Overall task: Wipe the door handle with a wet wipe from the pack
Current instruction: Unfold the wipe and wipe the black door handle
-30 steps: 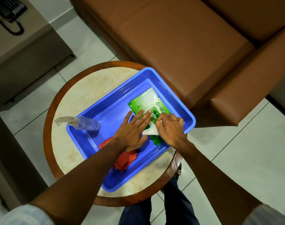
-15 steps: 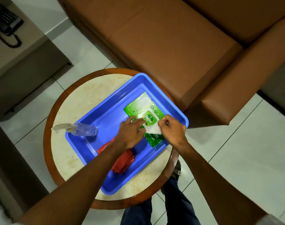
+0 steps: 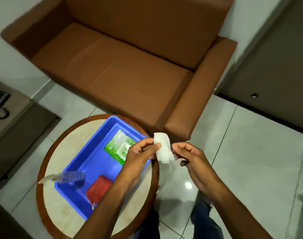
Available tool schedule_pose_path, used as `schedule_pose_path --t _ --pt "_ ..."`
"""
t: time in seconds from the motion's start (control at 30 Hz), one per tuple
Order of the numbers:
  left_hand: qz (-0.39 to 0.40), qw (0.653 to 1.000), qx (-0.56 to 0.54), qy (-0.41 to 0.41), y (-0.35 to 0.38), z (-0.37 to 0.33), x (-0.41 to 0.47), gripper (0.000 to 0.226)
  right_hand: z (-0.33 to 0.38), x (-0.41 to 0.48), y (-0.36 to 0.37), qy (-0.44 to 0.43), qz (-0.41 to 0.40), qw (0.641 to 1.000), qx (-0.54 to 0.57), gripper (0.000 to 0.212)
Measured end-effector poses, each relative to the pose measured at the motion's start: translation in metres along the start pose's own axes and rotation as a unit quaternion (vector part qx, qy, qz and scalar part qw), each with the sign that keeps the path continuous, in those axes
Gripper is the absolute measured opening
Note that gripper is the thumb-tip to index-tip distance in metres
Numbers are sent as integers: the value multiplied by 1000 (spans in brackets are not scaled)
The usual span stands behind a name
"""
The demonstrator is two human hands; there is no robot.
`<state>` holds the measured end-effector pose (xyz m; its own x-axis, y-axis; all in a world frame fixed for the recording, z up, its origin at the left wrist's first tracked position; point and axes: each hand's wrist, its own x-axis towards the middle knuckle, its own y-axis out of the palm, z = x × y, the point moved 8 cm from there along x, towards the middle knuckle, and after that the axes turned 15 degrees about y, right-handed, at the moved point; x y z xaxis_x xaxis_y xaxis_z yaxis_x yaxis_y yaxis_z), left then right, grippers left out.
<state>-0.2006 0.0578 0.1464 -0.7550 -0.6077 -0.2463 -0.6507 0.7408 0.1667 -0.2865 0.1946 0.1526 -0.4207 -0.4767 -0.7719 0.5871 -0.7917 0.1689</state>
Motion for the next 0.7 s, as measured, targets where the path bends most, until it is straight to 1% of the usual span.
schedule_pose_path --t 0.1,0.17,0.23,0.3,0.4,0.47,0.57,0.7 --pt "89 993 71 26 78 -22 0 16 32 -25 -67 -34 8 999 22 19" --pt "110 987 112 46 125 -36 -2 16 54 -44 -105 -56 35 997 31 22" --pt "110 986 112 52 177 -49 -3 15 76 -68 -148 -82 33 996 26 19" --pt "125 984 116 55 232 -59 -1 14 98 -92 -197 -106 -17 994 25 17" --pt "151 980 112 65 306 -79 6 14 131 -120 -266 -148 -103 982 64 13" --pt "162 977 112 82 341 -91 15 12 148 -129 -291 -166 -124 975 85 11" --pt "168 971 122 116 385 -111 37 15 178 -136 -323 -199 -147 964 97 16" --pt "199 955 131 178 439 -138 76 20 222 -132 -365 -227 -224 944 88 15"
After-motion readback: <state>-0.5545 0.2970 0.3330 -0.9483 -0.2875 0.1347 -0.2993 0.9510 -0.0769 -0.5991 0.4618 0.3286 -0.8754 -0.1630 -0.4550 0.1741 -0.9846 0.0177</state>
